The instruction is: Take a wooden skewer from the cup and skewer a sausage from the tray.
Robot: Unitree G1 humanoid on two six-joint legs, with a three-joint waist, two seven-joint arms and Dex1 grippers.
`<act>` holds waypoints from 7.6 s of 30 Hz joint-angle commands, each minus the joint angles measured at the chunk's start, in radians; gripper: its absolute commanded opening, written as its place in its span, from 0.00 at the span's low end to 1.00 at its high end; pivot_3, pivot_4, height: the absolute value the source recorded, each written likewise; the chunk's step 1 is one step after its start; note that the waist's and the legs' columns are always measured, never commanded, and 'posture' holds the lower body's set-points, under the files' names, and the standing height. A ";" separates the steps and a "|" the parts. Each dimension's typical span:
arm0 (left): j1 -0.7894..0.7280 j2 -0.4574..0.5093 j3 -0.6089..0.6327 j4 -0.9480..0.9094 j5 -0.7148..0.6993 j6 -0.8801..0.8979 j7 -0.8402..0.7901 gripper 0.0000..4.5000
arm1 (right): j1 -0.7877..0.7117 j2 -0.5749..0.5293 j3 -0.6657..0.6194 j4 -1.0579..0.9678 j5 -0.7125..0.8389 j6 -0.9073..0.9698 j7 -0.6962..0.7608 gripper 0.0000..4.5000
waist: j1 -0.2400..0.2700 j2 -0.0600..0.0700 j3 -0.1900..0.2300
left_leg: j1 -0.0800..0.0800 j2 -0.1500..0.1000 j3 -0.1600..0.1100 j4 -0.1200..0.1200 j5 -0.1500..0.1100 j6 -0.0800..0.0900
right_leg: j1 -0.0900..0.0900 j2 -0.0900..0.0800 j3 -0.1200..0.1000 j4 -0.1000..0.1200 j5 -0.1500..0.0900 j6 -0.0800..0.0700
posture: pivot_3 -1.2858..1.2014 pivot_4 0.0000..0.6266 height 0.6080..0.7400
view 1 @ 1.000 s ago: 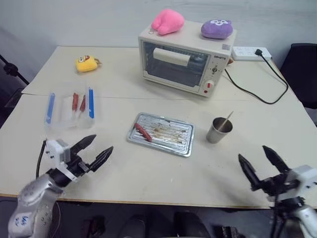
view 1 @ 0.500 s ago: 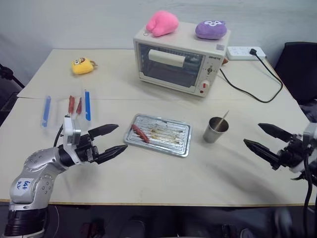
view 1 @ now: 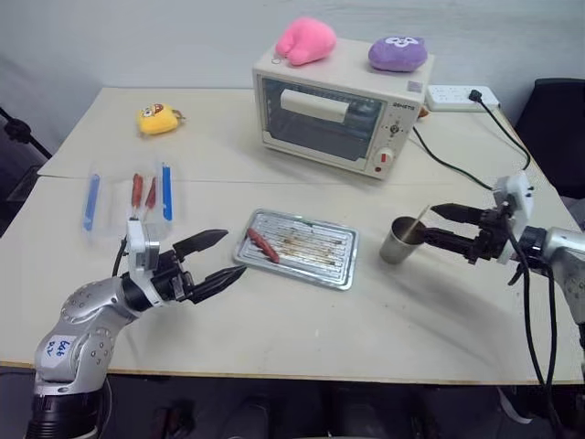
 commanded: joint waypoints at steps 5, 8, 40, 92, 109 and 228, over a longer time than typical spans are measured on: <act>0.010 -0.007 0.007 -0.047 0.002 -0.028 0.013 1.00 | -0.078 0.036 -0.012 0.051 -0.025 0.001 0.061 0.50 | -0.001 0.000 0.000 | 0.000 0.000 0.000 0.000 0.000 0.000 | 0.000 0.000 0.000 0.000 0.000 0.000 | 0.52 0.24 1.00; 0.016 -0.010 0.007 -0.045 0.005 -0.035 0.011 1.00 | -0.081 0.041 -0.010 0.053 -0.035 0.001 0.073 0.31 | -0.001 0.000 0.000 | 0.000 0.000 0.000 0.000 0.000 0.000 | 0.000 0.000 0.000 0.000 0.000 0.000 | 0.52 0.24 1.00; -0.292 -0.348 -0.187 0.053 -0.013 -0.091 0.055 1.00 | -0.162 0.517 -0.217 -0.395 0.602 0.387 -0.259 0.01 | 0.001 0.002 0.002 | -0.019 -0.001 -0.001 0.014 0.000 -0.001 | -0.016 0.000 -0.002 0.012 0.001 0.001 | 0.52 0.24 1.00; 0.116 -0.077 0.247 0.152 0.001 -0.152 0.092 0.00 | 0.675 0.173 -0.416 -0.620 0.117 -0.185 0.019 0.99 | 0.004 0.000 0.002 | -0.013 -0.001 -0.001 0.009 -0.001 0.002 | -0.011 -0.001 0.000 0.005 0.001 0.002 | 0.52 0.24 1.00; 0.149 -0.143 0.215 -0.001 -0.018 -0.140 0.225 0.00 | -0.209 0.463 0.423 -0.491 -0.185 0.277 -0.455 0.99 | -0.019 -0.001 0.002 | -0.015 -0.001 -0.003 0.002 0.001 -0.003 | -0.017 0.000 -0.002 0.006 0.000 0.000 | 0.52 0.24 1.00; 0.055 -0.039 0.213 0.008 -0.070 -0.066 0.196 0.00 | -0.347 0.743 0.448 -0.082 -0.489 -0.034 -0.177 0.19 | -0.056 -0.003 0.001 | -0.016 -0.004 0.000 0.000 0.002 -0.005 | -0.029 -0.001 -0.002 0.020 0.001 0.000 | 0.52 0.24 1.00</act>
